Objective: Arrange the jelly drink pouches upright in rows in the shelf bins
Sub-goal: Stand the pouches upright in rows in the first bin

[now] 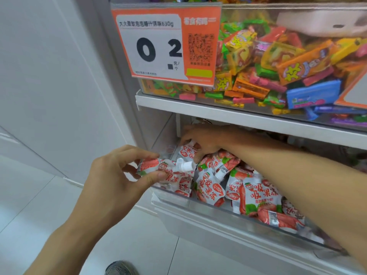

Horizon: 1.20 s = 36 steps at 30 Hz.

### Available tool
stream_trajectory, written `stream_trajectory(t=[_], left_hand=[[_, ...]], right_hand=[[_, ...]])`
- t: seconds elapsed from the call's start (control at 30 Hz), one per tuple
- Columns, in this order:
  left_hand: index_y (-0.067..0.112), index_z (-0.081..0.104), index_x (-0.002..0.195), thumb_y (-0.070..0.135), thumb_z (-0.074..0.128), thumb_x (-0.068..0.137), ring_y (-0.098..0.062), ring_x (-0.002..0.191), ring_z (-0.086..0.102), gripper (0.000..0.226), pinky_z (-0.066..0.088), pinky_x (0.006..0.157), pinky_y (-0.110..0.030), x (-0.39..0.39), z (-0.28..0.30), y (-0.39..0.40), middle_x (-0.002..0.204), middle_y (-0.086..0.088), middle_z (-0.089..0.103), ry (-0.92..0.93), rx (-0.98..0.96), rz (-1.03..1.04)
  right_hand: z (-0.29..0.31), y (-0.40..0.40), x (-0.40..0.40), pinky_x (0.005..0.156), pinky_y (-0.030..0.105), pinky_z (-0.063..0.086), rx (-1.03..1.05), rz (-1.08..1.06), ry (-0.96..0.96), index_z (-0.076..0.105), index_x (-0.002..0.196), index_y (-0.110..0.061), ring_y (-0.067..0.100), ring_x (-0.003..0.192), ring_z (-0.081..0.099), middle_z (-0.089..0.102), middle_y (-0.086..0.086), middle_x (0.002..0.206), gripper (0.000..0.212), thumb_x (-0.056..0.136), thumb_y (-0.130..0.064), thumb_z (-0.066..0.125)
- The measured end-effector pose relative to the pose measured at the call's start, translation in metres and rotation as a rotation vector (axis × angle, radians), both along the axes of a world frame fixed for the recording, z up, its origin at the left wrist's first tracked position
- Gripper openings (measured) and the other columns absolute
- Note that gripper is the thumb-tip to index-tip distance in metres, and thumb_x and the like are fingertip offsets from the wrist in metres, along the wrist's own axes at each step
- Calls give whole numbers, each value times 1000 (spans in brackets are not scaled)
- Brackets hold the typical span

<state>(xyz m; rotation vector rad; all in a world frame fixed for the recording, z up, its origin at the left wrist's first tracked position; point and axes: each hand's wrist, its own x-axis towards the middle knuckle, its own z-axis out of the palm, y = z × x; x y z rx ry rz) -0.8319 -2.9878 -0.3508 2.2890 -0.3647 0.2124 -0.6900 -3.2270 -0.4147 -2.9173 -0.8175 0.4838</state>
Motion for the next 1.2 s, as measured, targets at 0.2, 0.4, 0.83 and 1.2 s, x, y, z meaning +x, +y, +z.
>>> stream_trajectory(t=[0.2,0.4,0.83,1.2], left_hand=[[45,70,84,53,75,58,-5,72,64,28,50,65,-17,-2,3,-2,87,23,67,7,2,17],[40,67,73,55,76,57,-6,63,61,23,47,57,-11,-4,5,-4,78,28,65,-1,-62,156],[24,54,78,58,66,76,-7,60,67,36,44,52,-18,-3,3,-14,69,6,69,94,-140,305],[19,47,90,46,63,85,-3,67,58,32,43,54,-21,8,5,-24,76,13,58,1,-107,300]], right_hand=[[2,-2,-11,67,36,50,128,-65,-134,57,116,-22,22,92,55,51,-2,108,53,71,-31,84],[17,3,-26,61,29,35,239,-154,-252,55,82,-12,23,77,57,58,4,85,22,91,-29,65],[29,5,-68,89,22,42,168,-234,-76,47,142,-23,22,119,56,56,3,138,58,91,-42,64],[30,16,-67,72,24,44,119,-271,212,58,134,-14,18,93,60,64,6,125,39,100,-33,53]])
